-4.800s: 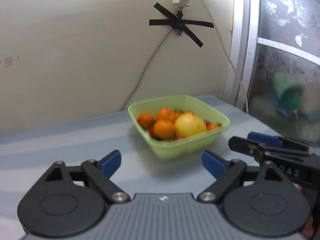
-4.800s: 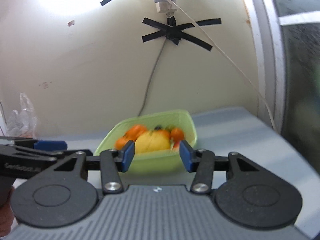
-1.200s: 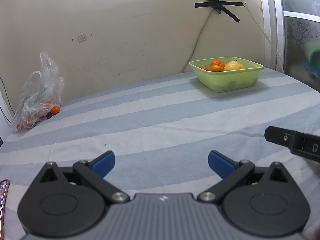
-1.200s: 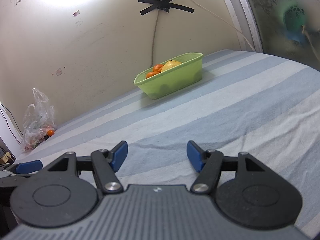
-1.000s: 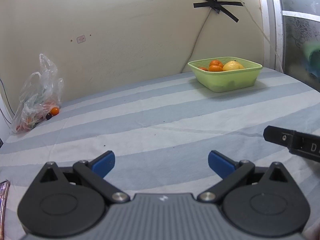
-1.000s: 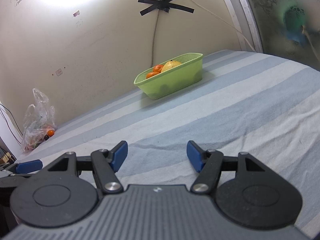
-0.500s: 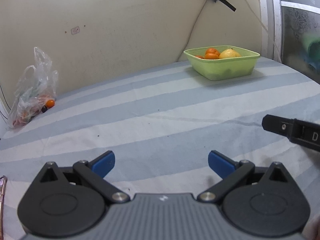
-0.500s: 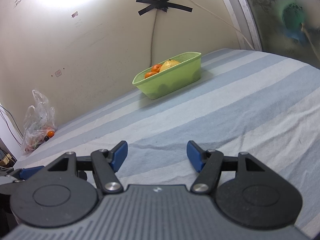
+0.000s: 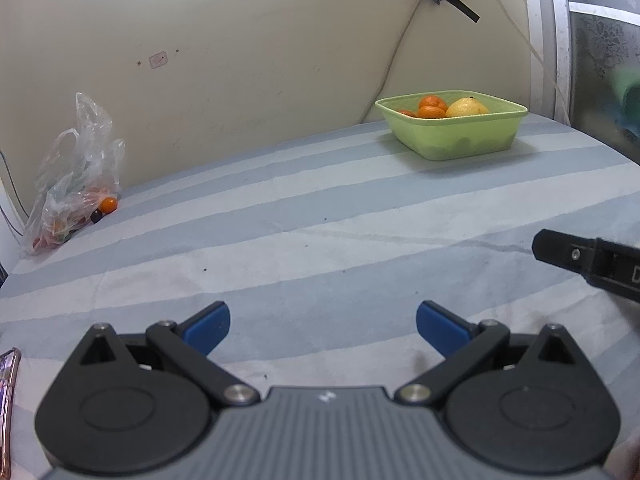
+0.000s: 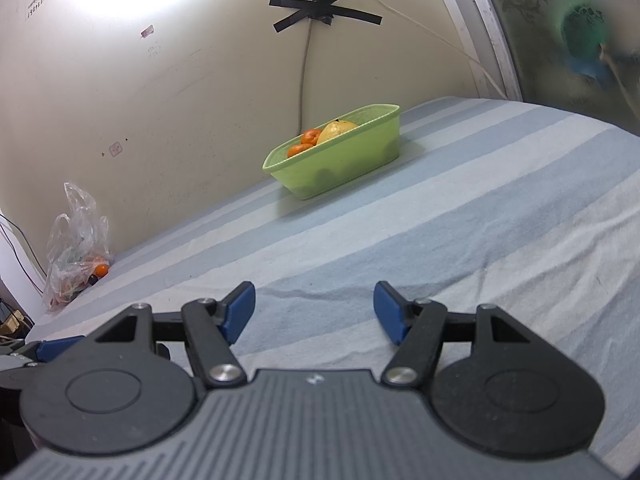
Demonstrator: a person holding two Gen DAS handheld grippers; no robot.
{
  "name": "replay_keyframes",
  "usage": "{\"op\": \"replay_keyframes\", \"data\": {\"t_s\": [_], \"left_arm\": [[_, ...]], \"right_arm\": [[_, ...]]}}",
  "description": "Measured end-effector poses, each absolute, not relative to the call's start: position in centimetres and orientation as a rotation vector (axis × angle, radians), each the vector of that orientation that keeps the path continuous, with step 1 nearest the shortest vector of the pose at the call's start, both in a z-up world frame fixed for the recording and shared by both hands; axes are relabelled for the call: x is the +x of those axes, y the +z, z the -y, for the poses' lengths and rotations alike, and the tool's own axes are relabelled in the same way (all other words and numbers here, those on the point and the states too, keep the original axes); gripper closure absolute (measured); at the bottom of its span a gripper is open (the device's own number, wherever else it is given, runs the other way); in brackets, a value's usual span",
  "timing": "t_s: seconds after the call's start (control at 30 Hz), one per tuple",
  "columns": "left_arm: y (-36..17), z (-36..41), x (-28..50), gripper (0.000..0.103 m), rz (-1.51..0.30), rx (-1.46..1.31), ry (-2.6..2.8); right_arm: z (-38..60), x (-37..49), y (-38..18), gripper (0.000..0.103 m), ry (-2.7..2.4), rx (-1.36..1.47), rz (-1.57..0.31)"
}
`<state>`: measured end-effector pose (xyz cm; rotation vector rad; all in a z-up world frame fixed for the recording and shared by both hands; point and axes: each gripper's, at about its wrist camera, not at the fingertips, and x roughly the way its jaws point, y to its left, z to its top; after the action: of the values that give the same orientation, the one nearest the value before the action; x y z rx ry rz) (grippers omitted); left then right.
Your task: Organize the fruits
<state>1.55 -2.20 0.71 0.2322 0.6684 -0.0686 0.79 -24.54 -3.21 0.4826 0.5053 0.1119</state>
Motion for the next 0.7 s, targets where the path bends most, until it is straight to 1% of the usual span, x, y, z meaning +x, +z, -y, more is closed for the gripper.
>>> {"op": "replay_keyframes", "data": {"t_s": [0.7], "left_arm": [[0.24,2.57,1.49,0.0,-0.696,0.235,-0.07]], "right_arm": [[24.66,0.77,-3.26,0.035,0.113,0.485,-0.507]]}}
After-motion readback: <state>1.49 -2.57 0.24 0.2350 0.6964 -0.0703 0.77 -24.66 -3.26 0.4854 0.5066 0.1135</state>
